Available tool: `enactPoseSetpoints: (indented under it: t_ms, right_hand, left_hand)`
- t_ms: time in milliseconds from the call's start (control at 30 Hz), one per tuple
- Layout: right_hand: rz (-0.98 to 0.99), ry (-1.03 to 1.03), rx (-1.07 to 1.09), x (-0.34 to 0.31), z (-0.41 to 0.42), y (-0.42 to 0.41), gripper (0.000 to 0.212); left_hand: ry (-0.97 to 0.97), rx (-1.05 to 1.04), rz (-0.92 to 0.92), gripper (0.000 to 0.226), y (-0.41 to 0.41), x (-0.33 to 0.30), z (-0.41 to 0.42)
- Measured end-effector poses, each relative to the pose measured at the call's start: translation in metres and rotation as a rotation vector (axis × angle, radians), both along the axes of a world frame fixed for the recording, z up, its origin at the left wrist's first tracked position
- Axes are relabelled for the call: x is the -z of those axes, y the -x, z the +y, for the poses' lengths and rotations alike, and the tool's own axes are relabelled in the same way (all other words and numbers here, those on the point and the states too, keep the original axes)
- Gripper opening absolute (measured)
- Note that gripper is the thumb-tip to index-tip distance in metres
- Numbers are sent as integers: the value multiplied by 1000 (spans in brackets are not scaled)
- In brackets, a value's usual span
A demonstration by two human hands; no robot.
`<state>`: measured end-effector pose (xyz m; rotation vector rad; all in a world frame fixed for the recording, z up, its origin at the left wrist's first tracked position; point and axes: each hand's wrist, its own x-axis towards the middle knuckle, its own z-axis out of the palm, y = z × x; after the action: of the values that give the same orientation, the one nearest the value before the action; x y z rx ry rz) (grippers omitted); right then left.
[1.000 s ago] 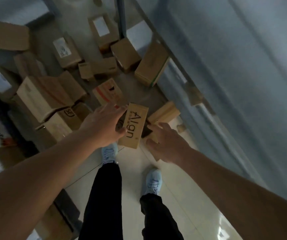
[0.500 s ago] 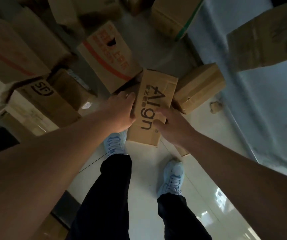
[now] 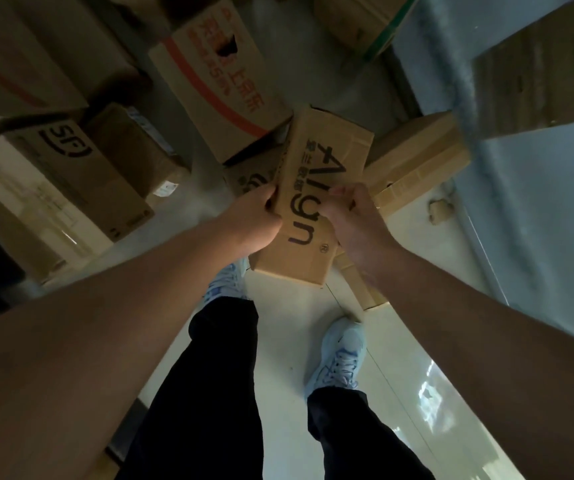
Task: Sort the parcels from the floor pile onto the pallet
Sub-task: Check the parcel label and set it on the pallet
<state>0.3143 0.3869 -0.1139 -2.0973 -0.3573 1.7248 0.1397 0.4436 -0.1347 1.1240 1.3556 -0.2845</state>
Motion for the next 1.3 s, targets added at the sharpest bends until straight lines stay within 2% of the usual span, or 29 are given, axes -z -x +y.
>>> enactPoseSetpoints:
  t_ms: [167,200,267,300,400,500,567,667,700,733,833,900,933,1000,1033,1167,1300]
  right_hand:
    - [-22,-28,24,-40,-7,7,55]
    - [-11,-14,26,-52,-7,9,50]
    - [15,-21,30,-78,-9,13,23]
    - [23,-40,27,-92,-11,15,24]
    - [48,-148,14,-144,-19,25,46]
    - [18,-320,-23,-206,-22,33,44]
    - [30,-403,-42,-253,-24,37,59]
    - [163,-415,-74,-327,-27,39,105]
    - [200,-425,-114,-351,-29,40,105]
    - [227,-446,-162,-376,-31,43,96]
    - [301,-505,-205,-454,-38,58,56]
    - [359,-540,-194,-499,-41,71,31]
    - [391,-554,-193,-520,-43,77,26]
    - [407,-592,-223,-566,-50,90,31]
    - [390,-612,-251,-585,-55,98,32]
    - [425,-711,-389,-643,-86,138,51]
    - [541,-726,-434,-687,-120,195,78]
  left_hand:
    - [4,-237,-7,21,16,-49,-3]
    - [-2,-278,-14,24,20,-63,-2]
    - [-22,-331,-28,31,27,-94,-1]
    - [-38,-354,-29,38,31,-111,0]
    - [-81,-474,1,57,40,-170,-5]
    - [-123,-599,-13,59,43,-239,-15]
    - [-169,-631,-21,74,48,-291,-22]
    - [-217,-630,-97,111,60,-369,-33]
    - [-226,-617,-140,121,64,-395,-37]
    - [-237,-595,-178,129,66,-423,-42]
    - [-303,-571,-233,142,74,-501,-58]
    - [-346,-633,-234,131,85,-546,-68]
    - [-357,-672,-263,115,95,-565,-72]
    - [-336,-720,-380,77,122,-608,-88]
    - [-314,-728,-427,67,137,-627,-98]
    - [-332,-798,-481,61,200,-686,-142]
    - [-401,-838,-418,47,250,-734,-188]
